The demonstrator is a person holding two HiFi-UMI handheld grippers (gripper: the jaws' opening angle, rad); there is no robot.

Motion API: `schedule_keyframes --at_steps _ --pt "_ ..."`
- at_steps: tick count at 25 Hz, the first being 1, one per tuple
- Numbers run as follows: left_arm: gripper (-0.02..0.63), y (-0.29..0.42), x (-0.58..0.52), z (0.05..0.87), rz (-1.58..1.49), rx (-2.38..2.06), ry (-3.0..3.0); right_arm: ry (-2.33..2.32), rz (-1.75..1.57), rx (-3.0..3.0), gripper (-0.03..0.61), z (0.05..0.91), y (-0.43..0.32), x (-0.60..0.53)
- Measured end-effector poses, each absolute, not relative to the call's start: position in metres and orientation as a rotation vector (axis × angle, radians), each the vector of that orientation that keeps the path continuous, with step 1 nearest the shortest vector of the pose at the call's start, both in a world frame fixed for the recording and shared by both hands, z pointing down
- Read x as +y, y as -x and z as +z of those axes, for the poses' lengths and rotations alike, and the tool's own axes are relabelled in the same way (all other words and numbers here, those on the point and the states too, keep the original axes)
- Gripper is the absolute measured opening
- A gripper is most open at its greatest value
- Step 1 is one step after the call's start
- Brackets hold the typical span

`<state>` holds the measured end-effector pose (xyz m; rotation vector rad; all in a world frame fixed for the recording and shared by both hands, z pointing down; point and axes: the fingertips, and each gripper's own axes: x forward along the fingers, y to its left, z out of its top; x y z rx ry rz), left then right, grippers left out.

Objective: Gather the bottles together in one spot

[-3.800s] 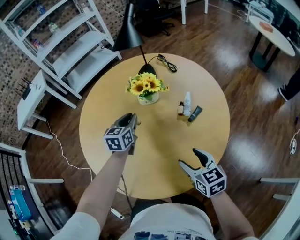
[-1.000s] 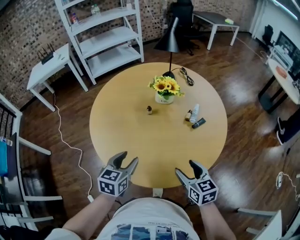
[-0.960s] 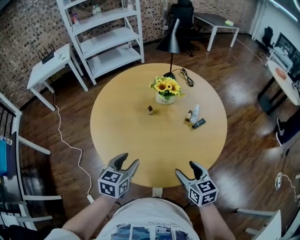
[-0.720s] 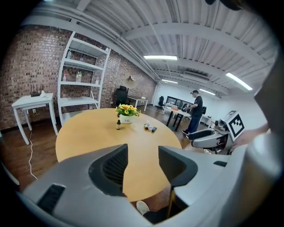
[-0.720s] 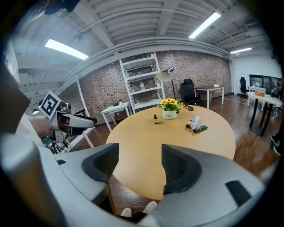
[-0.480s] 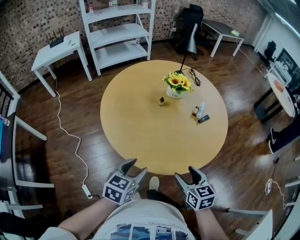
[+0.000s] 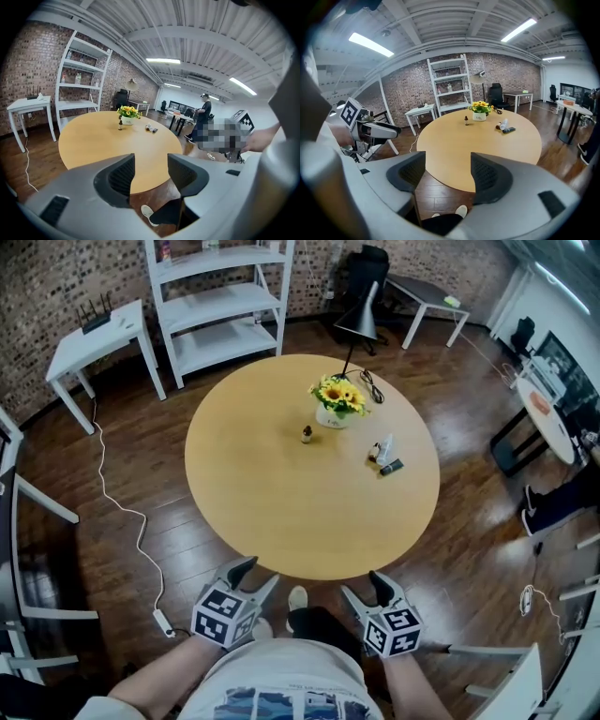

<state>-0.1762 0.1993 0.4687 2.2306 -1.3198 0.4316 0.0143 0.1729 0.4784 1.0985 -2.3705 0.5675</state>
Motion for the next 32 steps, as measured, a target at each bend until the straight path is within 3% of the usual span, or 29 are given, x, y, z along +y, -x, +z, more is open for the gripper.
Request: schedule_keyframes --at_steps 11,16,32 --pt "0.195 0.154 0.124 0.478 0.376 -1.334 -2.155 -1.147 0.546 -2.277 0.316 0.512 -0.103 0.035" --pt "0.195 0.139 0.071 0.477 0.402 -1.388 -2.123 -1.167 0.58 -2.282 0.284 0.529 -0.13 -0.061" --pt "0.195 0.119 0.027 0.49 0.554 -1.488 -1.943 -1.253 0.763 -2.181 0.245 0.633 -0.127 -0.335"
